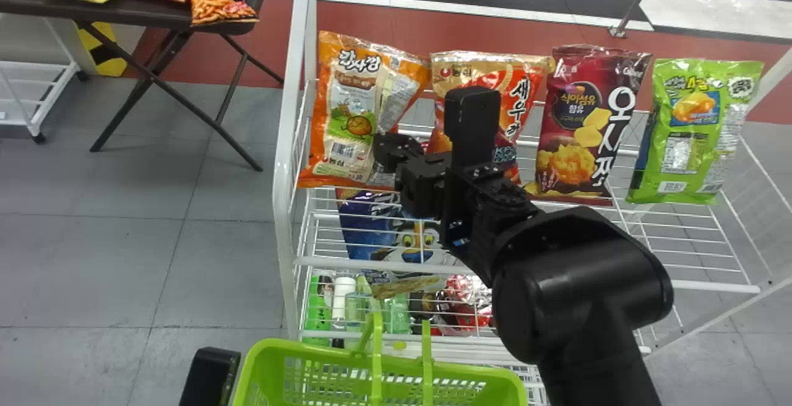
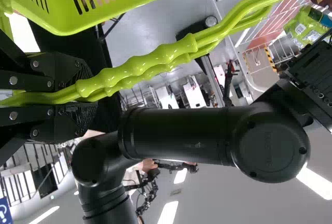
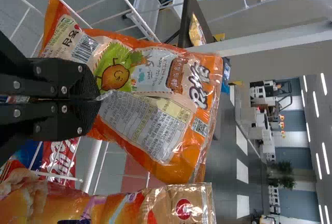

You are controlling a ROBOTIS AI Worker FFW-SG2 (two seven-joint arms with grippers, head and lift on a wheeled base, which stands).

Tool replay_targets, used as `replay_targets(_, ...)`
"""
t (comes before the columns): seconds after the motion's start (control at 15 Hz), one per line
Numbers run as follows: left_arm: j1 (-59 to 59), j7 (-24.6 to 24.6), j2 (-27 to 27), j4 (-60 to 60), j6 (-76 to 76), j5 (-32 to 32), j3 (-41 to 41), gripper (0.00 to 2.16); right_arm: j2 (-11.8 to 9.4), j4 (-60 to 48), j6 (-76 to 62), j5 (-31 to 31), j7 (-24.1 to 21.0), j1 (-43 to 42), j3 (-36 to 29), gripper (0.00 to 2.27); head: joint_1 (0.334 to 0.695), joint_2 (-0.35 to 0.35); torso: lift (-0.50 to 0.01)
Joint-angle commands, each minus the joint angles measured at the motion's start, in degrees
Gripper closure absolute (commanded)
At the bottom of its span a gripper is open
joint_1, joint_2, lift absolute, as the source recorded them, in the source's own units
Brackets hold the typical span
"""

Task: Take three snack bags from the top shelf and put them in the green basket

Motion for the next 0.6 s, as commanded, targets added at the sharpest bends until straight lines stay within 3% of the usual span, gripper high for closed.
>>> replay_targets(0.0, -0.20, -0.29, 0.18, 0.44, 0.00, 0.36, -0.07, 1.06, -0.10, -0.45, 0.18, 0.00, 3.02, -0.08, -0.93, 2.04, 0.695, -0.163, -0.029)
replay_targets(0.33, 0.50, -0.90, 0.35, 0.09, -0.17, 0.80, 0.63, 1.06, -0.10, -0.53, -0.17, -0.35, 6.98, -0.17, -1.46, 2.04, 0.695, -0.157, -0.029)
replay_targets(0.53, 0.59, -0.37, 0.35, -0.09, -0.17, 0.72, 0.37, 1.05, -0.10, -2.56, -5.62, -0.35, 6.80, 1.94, -1.64, 2.04, 0.695, -0.141, -0.029)
